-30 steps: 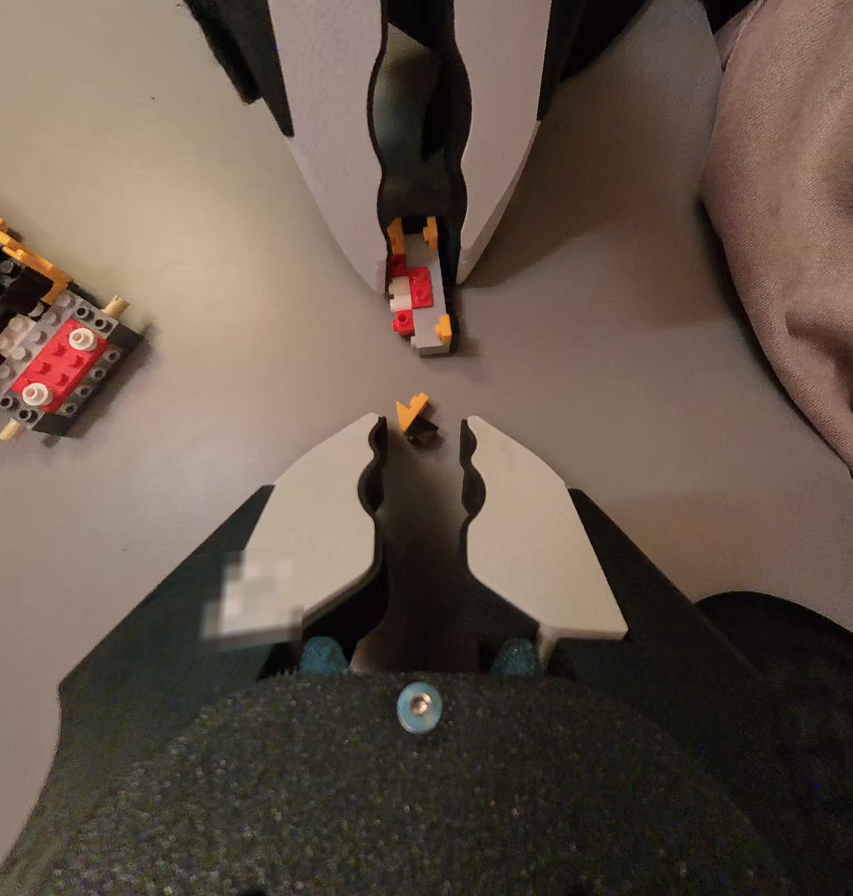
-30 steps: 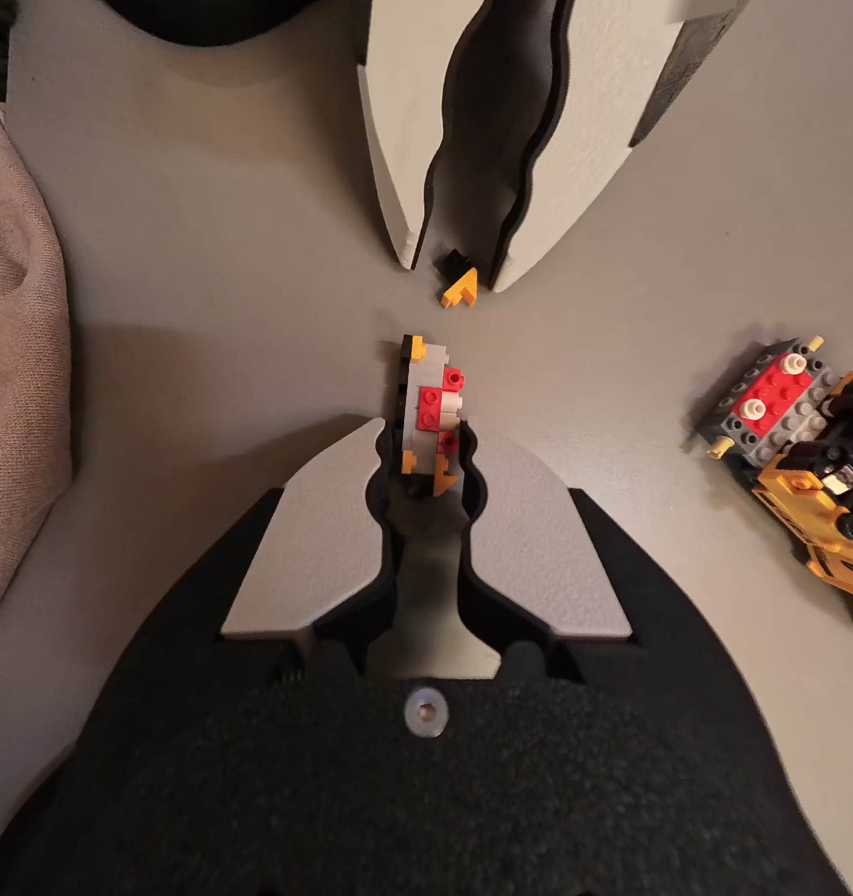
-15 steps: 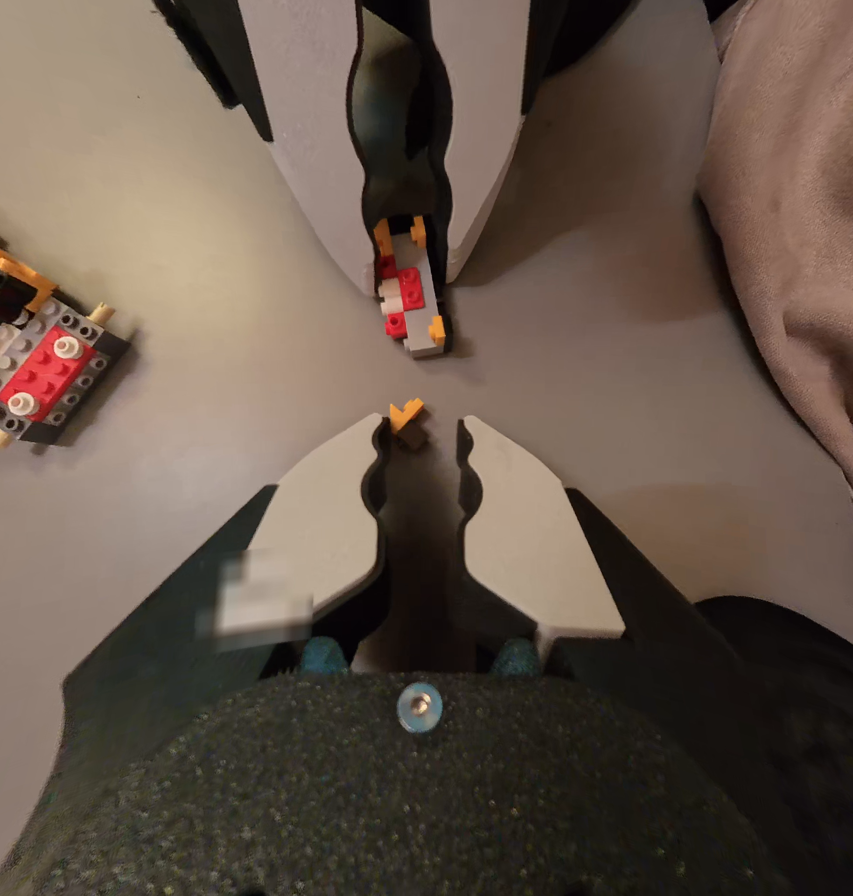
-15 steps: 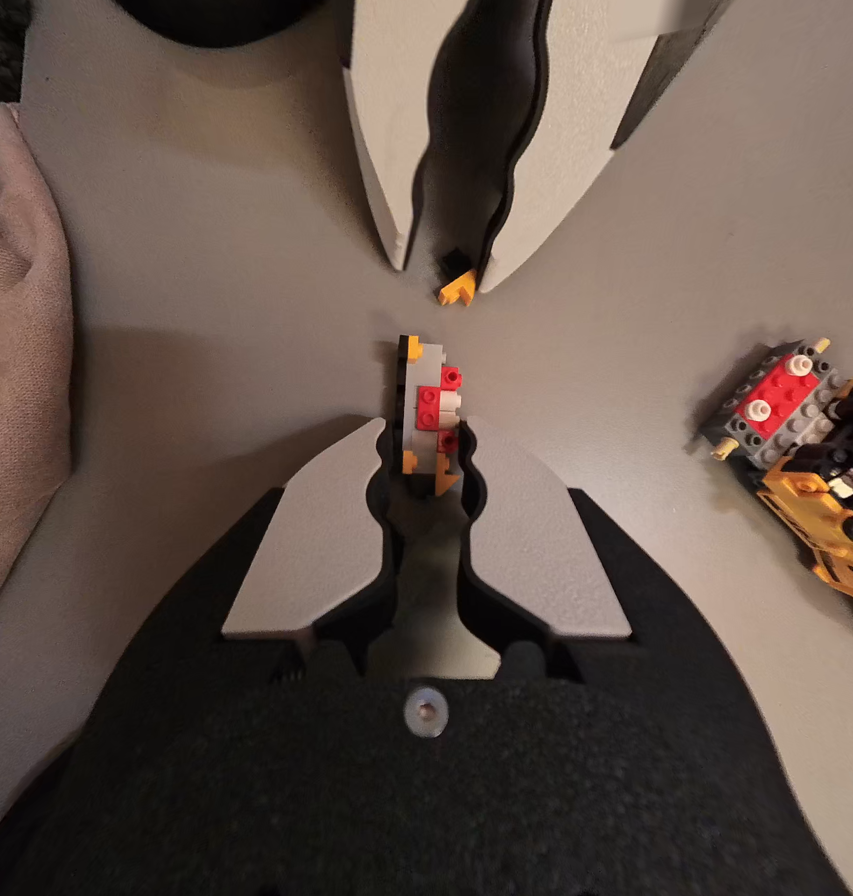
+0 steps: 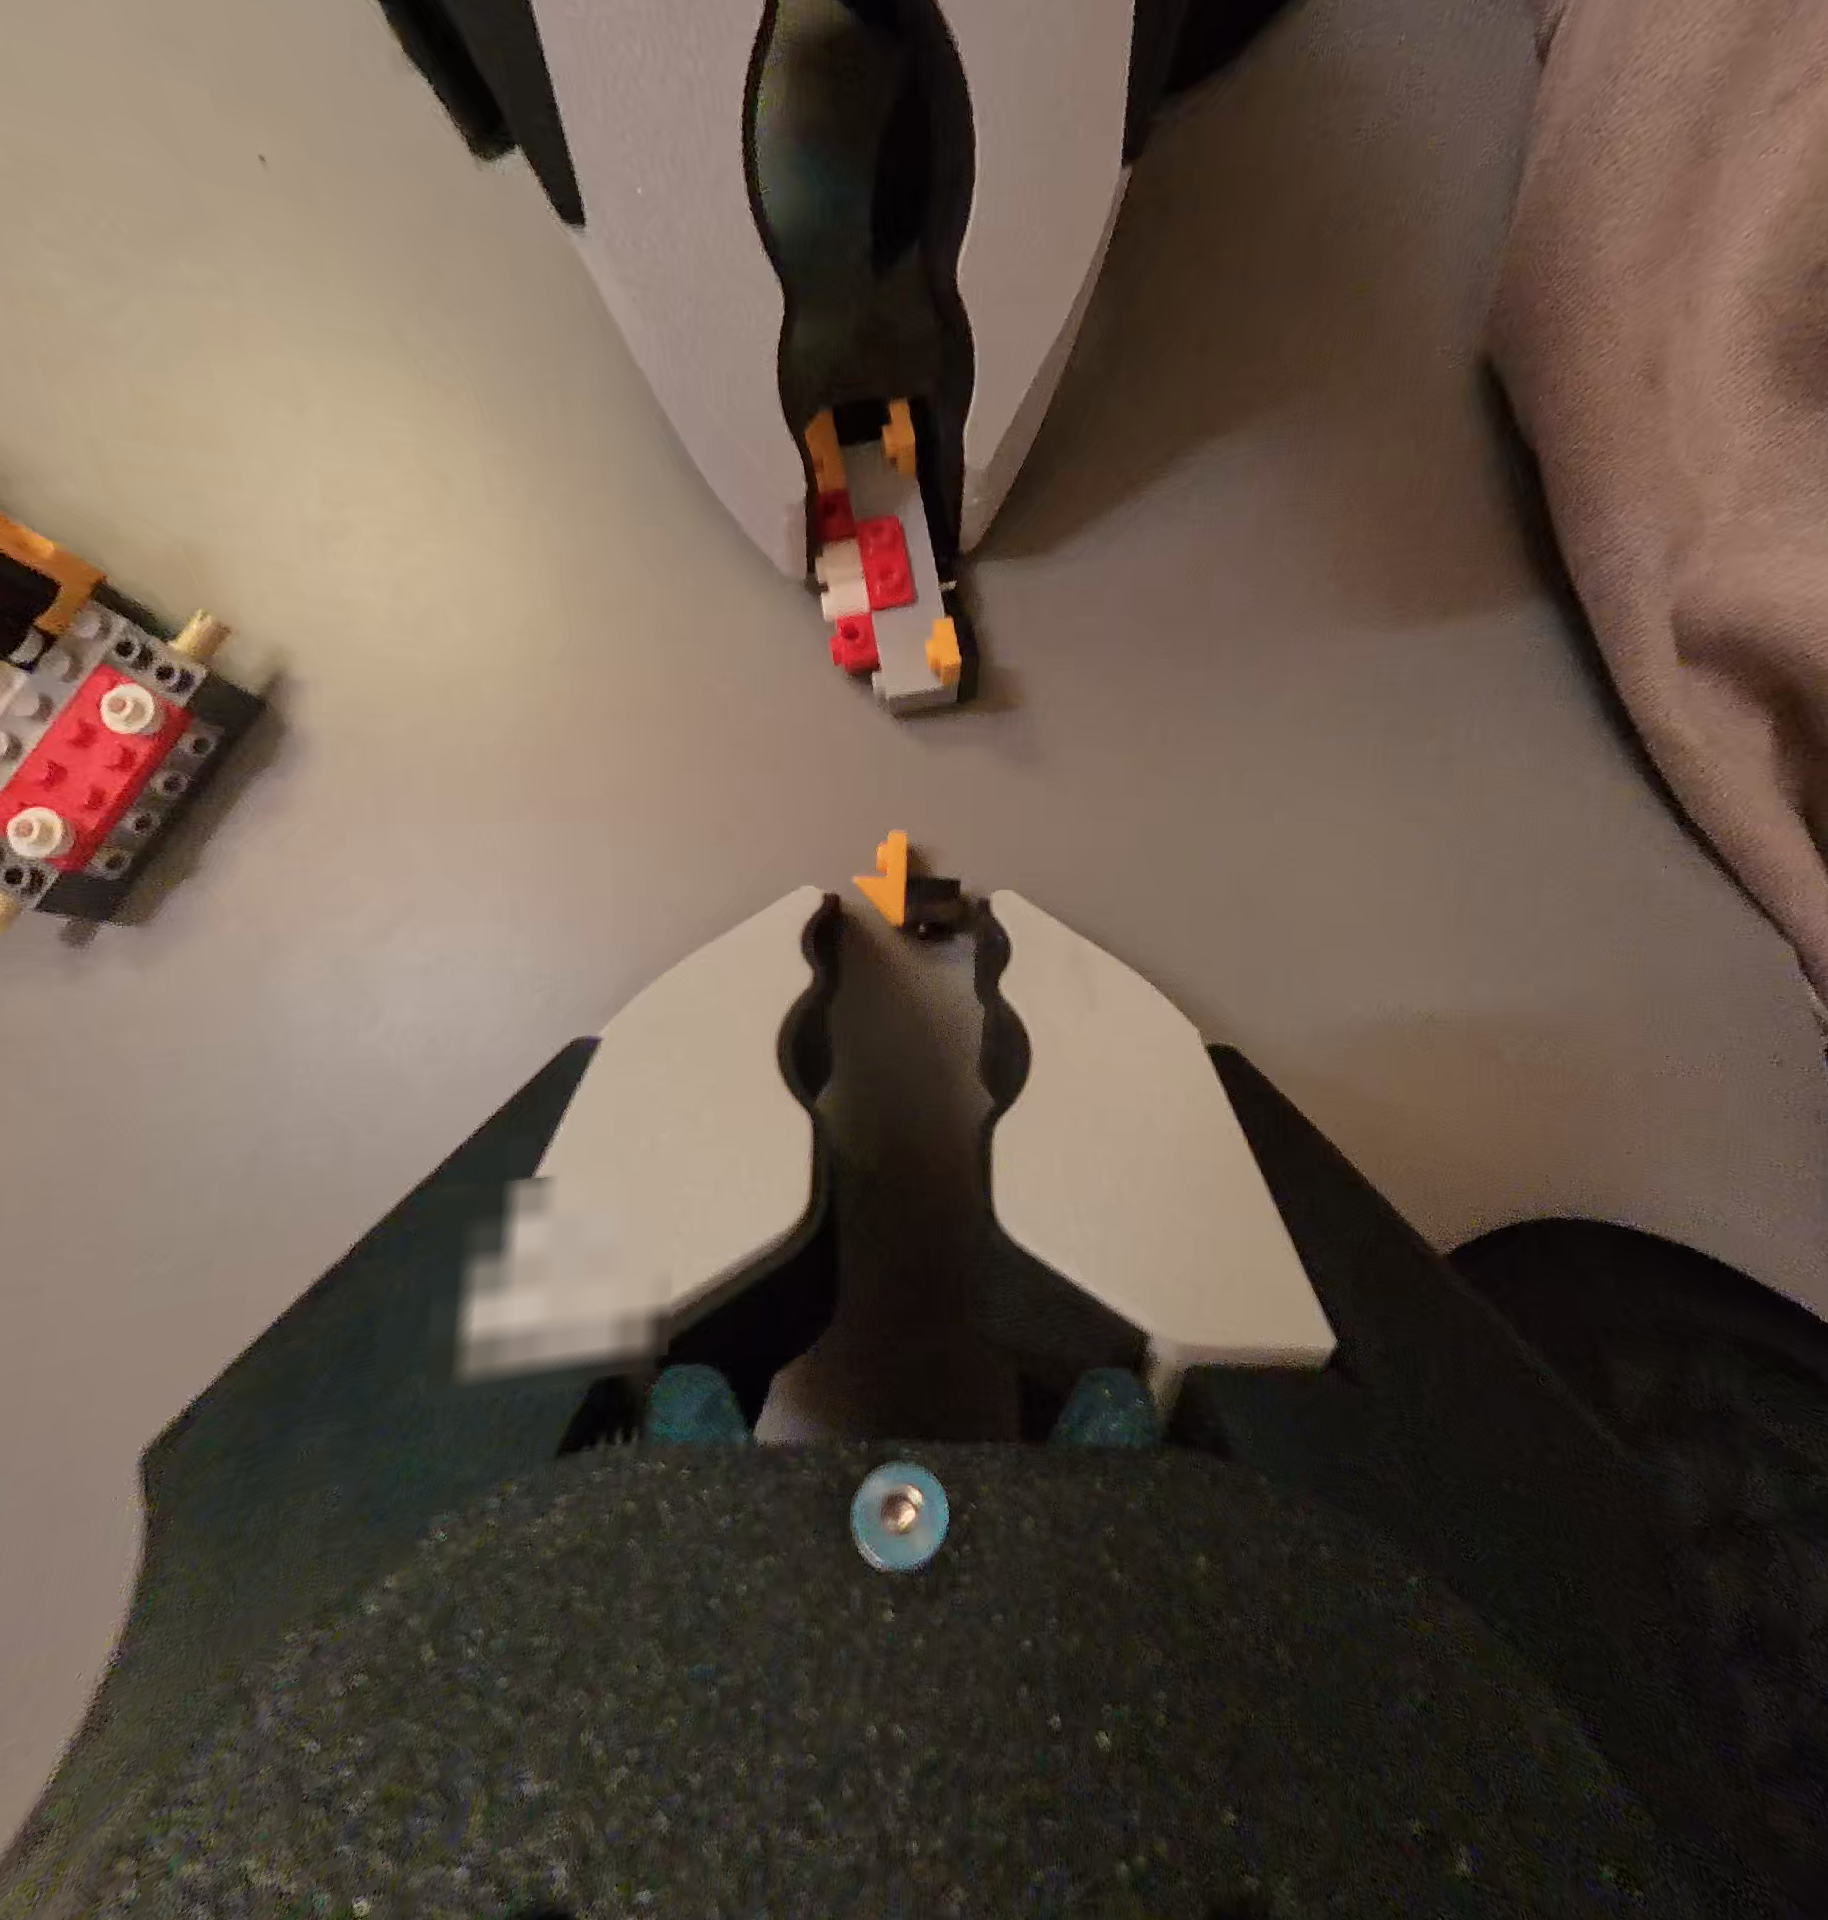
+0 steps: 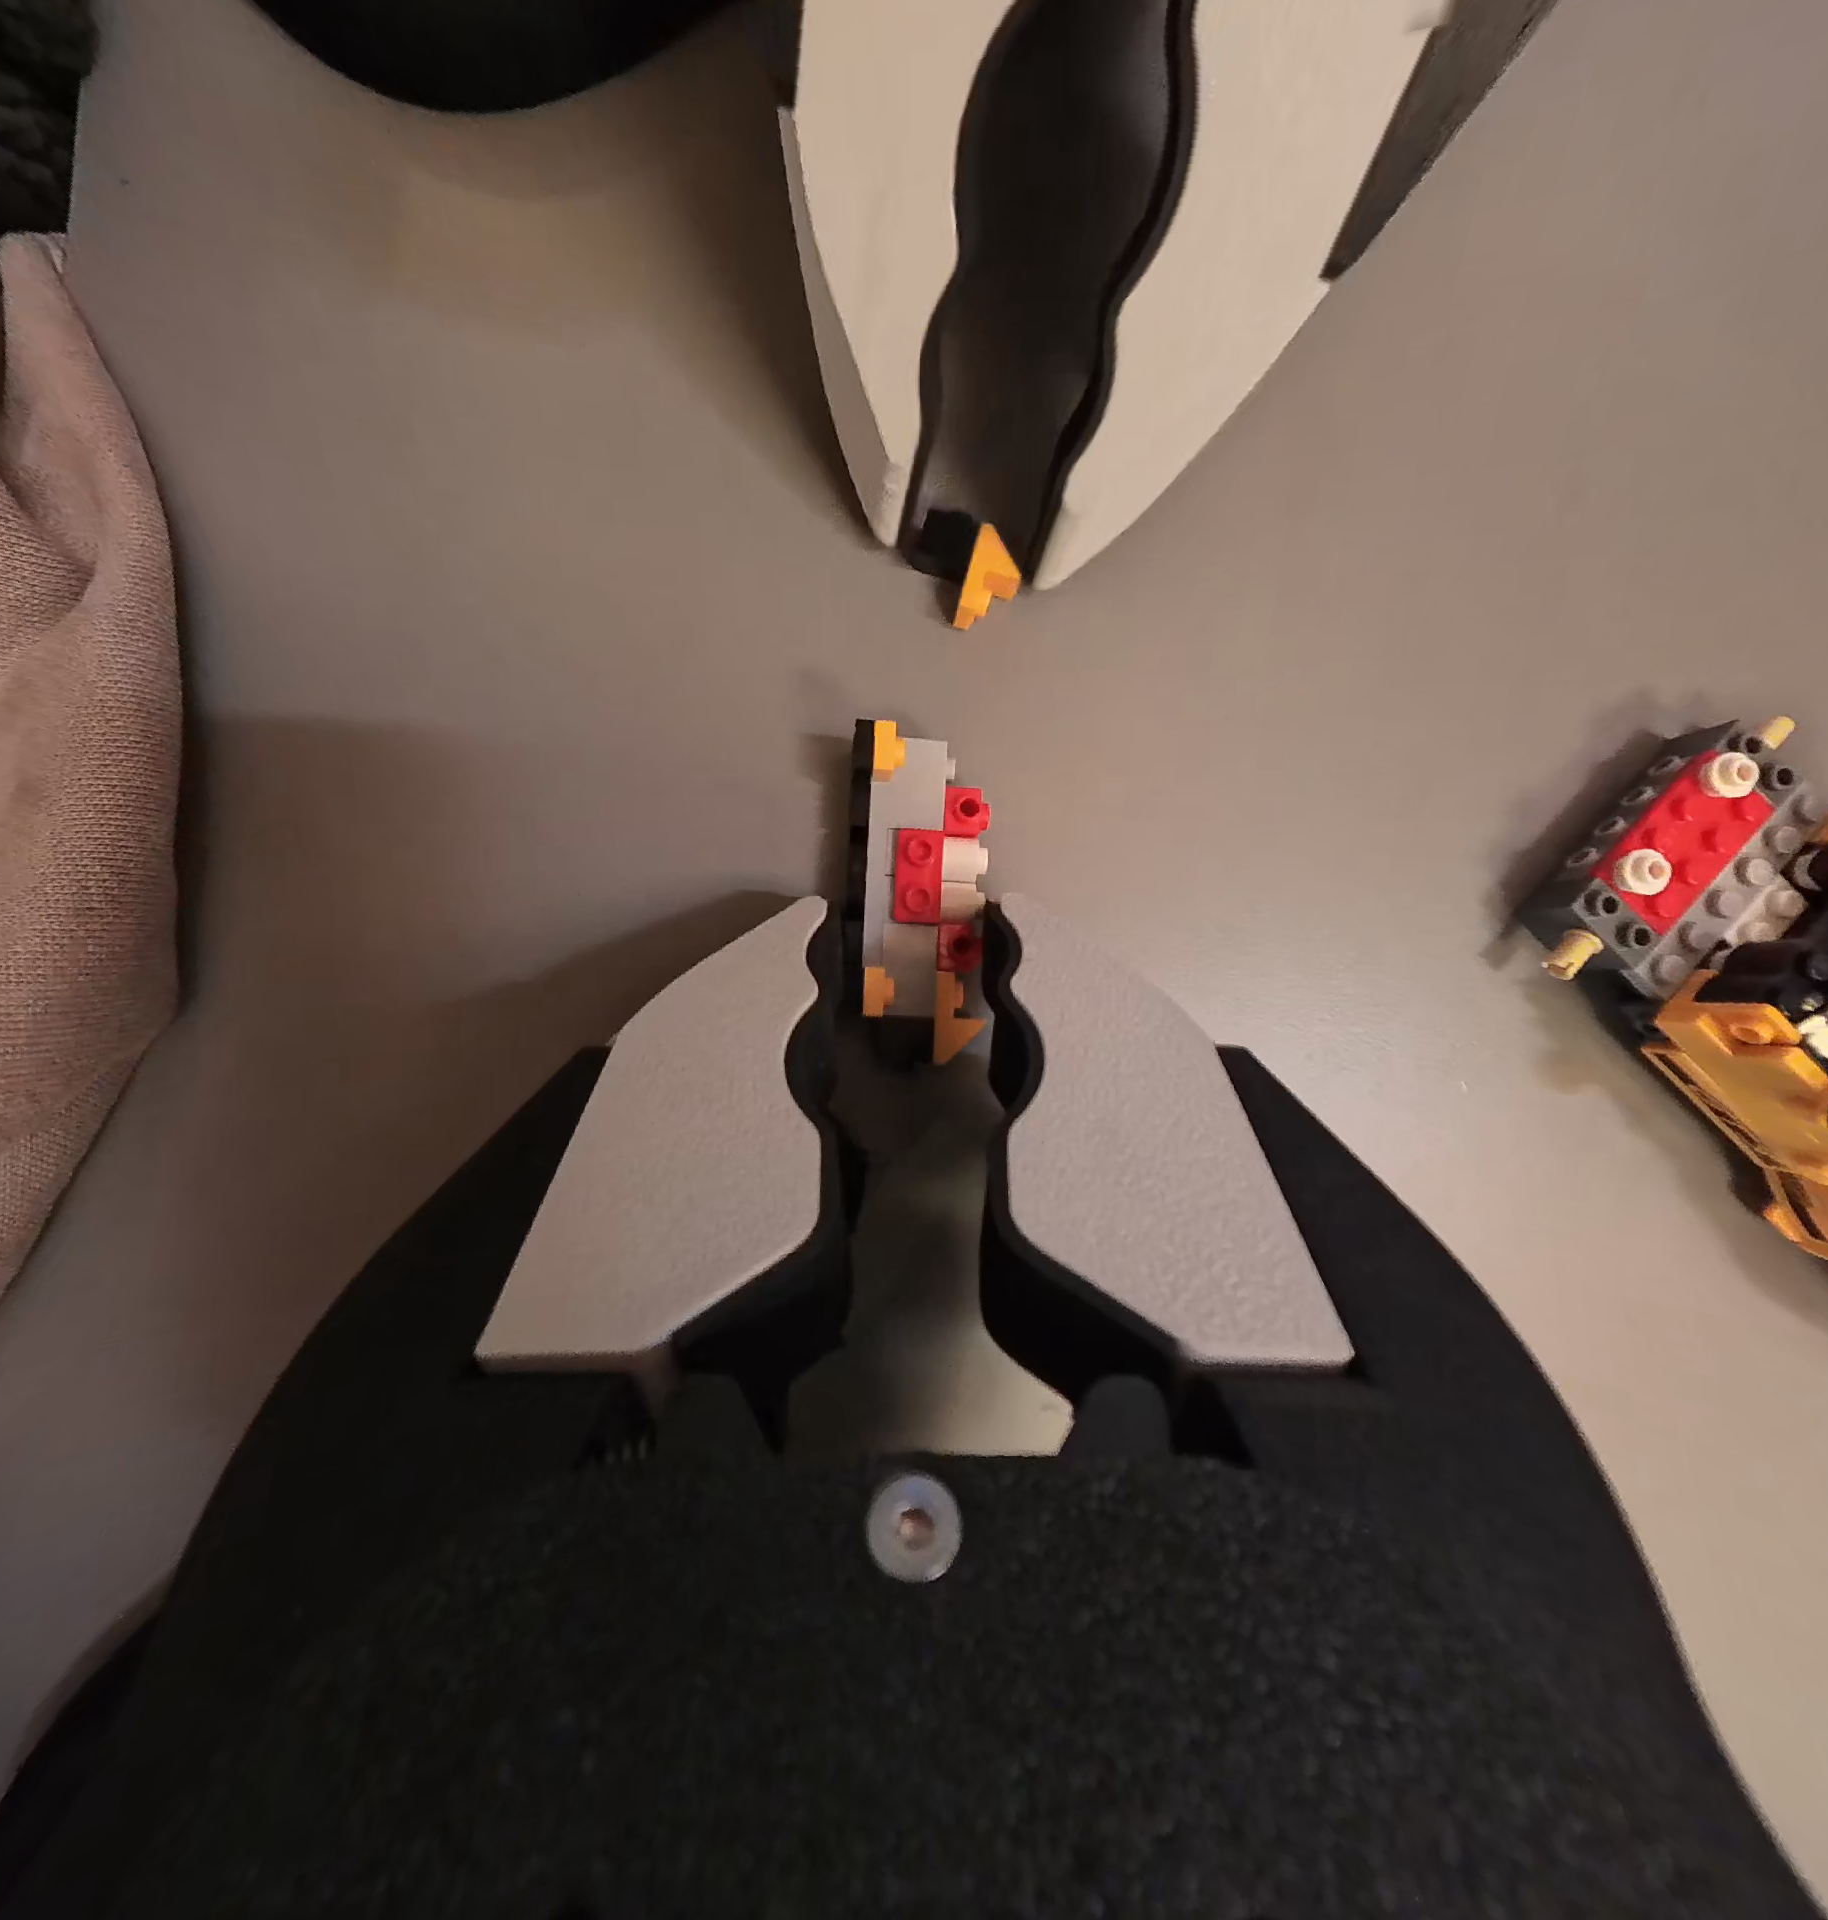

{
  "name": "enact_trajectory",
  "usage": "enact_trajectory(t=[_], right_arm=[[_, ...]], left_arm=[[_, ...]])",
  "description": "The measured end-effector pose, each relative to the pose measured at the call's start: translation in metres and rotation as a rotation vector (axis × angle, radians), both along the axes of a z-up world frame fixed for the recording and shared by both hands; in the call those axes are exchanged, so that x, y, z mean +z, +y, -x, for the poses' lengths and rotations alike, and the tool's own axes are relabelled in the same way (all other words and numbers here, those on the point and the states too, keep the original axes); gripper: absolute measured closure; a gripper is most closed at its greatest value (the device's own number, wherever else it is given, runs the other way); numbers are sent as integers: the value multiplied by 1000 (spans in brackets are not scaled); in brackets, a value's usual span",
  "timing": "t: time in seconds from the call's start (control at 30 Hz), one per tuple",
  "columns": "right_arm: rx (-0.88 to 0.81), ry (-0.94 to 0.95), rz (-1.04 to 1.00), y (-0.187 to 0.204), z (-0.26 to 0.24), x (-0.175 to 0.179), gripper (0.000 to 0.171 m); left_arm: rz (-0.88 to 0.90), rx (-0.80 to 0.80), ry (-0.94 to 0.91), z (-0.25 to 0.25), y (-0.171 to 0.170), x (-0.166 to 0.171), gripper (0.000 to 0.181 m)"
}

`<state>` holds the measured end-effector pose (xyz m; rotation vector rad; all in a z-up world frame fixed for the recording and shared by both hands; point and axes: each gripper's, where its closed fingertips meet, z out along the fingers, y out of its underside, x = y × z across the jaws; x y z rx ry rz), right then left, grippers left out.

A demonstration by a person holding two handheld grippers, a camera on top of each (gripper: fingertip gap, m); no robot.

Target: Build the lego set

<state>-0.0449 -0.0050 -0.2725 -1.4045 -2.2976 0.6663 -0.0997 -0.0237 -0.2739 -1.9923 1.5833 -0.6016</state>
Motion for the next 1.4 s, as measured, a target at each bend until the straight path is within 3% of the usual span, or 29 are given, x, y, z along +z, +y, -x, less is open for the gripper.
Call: enact_trajectory(t=[0.3,0.83,1.4], right_arm=[[19,-6,-5,-7,6,0,147],[-7,-61,-31,-4,6,-1,147],[-8,-90,-48,-3,7,-1,147]], left_arm=[[17,161,1,-15,10,0,165],[79,183,-31,-27,0,2,150],[15,149,-36,-27,7,5,142]])
